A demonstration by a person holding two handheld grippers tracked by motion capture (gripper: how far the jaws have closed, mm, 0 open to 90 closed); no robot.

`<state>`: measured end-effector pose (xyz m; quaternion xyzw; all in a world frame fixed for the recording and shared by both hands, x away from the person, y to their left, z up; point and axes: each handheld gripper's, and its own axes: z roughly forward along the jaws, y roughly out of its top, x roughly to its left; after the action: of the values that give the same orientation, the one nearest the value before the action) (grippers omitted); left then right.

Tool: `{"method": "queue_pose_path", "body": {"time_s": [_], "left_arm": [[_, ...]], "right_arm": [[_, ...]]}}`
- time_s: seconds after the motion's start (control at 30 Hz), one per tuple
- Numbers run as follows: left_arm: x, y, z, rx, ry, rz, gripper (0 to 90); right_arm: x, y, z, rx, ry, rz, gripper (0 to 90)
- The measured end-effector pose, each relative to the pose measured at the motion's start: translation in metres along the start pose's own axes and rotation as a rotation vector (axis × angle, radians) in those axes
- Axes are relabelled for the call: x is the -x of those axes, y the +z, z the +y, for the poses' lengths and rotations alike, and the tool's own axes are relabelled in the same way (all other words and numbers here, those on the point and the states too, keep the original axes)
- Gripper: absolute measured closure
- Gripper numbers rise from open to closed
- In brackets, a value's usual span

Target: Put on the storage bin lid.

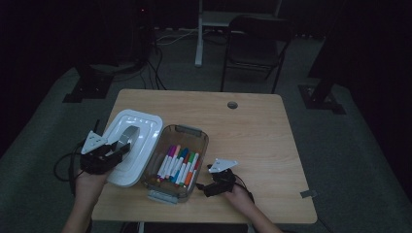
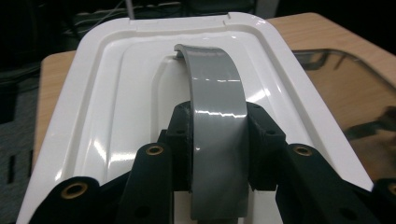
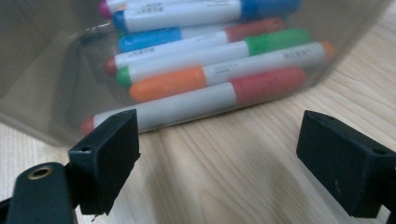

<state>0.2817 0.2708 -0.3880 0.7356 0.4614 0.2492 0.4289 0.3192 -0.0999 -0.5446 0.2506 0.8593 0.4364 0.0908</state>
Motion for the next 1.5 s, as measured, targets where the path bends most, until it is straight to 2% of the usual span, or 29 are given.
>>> {"method": "queue_pose_path", "body": {"time_s": [0.13,0.2,0.23,0.27,0.4,0.47,0.5,0.63,0.67,0.7,0.73,0.87,0.9,0.93,0.97,1.0,1.03,1.07,1.1,1.13,1.17,1.27,1.33,1.4,1.47,1.5], "left_arm": [[0.01,0.003,0.005,-0.006,0.025,-0.04,68.4],[0.012,0.003,0.007,-0.008,0.035,-0.047,68.4],[0.016,0.005,0.009,-0.009,0.034,-0.073,68.4],[0.019,0.007,0.01,-0.011,0.043,-0.078,68.3],[0.03,0.012,0.014,-0.024,0.072,-0.102,68.4],[0.034,0.017,0.014,-0.032,0.078,-0.119,68.4],[0.036,0.02,0.015,-0.036,0.075,-0.13,68.4],[0.048,0.03,0.014,-0.055,0.101,-0.132,68.4],[0.048,0.03,0.014,-0.055,0.101,-0.132,68.4],[0.048,0.03,0.014,-0.055,0.101,-0.132,68.4],[0.057,0.039,0.014,-0.066,0.117,-0.14,68.4],[0.065,0.05,0.013,-0.088,0.117,-0.155,68.3],[0.065,0.05,0.013,-0.088,0.117,-0.155,68.4],[0.069,0.055,0.012,-0.103,0.115,-0.165,68.3],[0.069,0.055,0.012,-0.103,0.115,-0.165,68.4],[0.072,0.058,0.011,-0.11,0.124,-0.167,68.4],[0.072,0.058,0.011,-0.11,0.124,-0.167,68.4],[0.076,0.062,0.01,-0.121,0.142,-0.145,68.3],[0.076,0.062,0.01,-0.121,0.142,-0.145,68.4],[0.076,0.063,0.01,-0.12,0.123,-0.145,68.4],[0.076,0.063,0.01,-0.12,0.123,-0.145,68.4],[0.078,0.063,0.009,-0.12,0.106,-0.164,68.4],[0.083,0.063,0.008,-0.123,0.119,-0.167,68.3],[0.085,0.065,0.006,-0.127,0.107,-0.18,68.3],[0.09,0.066,0.004,-0.131,0.13,-0.162,68.3],[0.09,0.066,0.003,-0.128,0.128,-0.158,68.3]], "right_arm": [[-0.004,0.008,0.006,-0.008,-0.017,0.013,12.5],[-0.006,0.013,0.009,-0.008,-0.024,0.02,12.5],[-0.007,0.016,0.011,-0.008,-0.029,0.025,12.5],[-0.008,0.017,0.012,-0.008,-0.031,0.027,12.5],[-0.01,0.023,0.016,-0.003,-0.043,0.016,12.5],[-0.01,0.022,0.015,0.003,-0.033,0.009,12.5],[-0.008,0.019,0.015,0.01,-0.034,0.004,12.5],[0.006,0.005,0.009,0.017,-0.01,-0.059,12.5],[0.006,0.005,0.009,0.017,-0.01,-0.059,12.5],[0.011,0.002,0.006,0.018,-0.006,-0.078,12.5],[0.022,-0.008,-0.001,0.012,0.003,-0.13,12.5],[0.041,-0.025,-0.013,0.024,0.063,-0.193,12.5],[0.041,-0.025,-0.013,0.024,0.063,-0.193,12.5],[0.05,-0.035,-0.019,0.03,0.091,-0.227,12.5],[0.05,-0.035,-0.019,0.03,0.091,-0.227,12.5],[0.057,-0.044,-0.025,0.03,0.108,-0.256,12.5],[0.057,-0.044,-0.025,0.03,0.108,-0.256,12.5],[0.064,-0.053,-0.032,0.033,0.134,-0.284,12.5],[0.064,-0.053,-0.032,0.033,0.134,-0.284,12.5],[0.069,-0.06,-0.038,0.039,0.162,-0.3,12.6],[0.071,-0.063,-0.04,0.039,0.171,-0.305,12.5],[0.074,-0.068,-0.044,0.039,0.187,-0.316,12.5],[0.078,-0.072,-0.048,0.037,0.198,-0.33,12.5],[0.079,-0.075,-0.05,0.042,0.211,-0.332,12.5],[0.081,-0.077,-0.05,0.048,0.219,-0.335,12.5],[0.081,-0.078,-0.05,0.053,0.219,-0.336,12.5]]}}
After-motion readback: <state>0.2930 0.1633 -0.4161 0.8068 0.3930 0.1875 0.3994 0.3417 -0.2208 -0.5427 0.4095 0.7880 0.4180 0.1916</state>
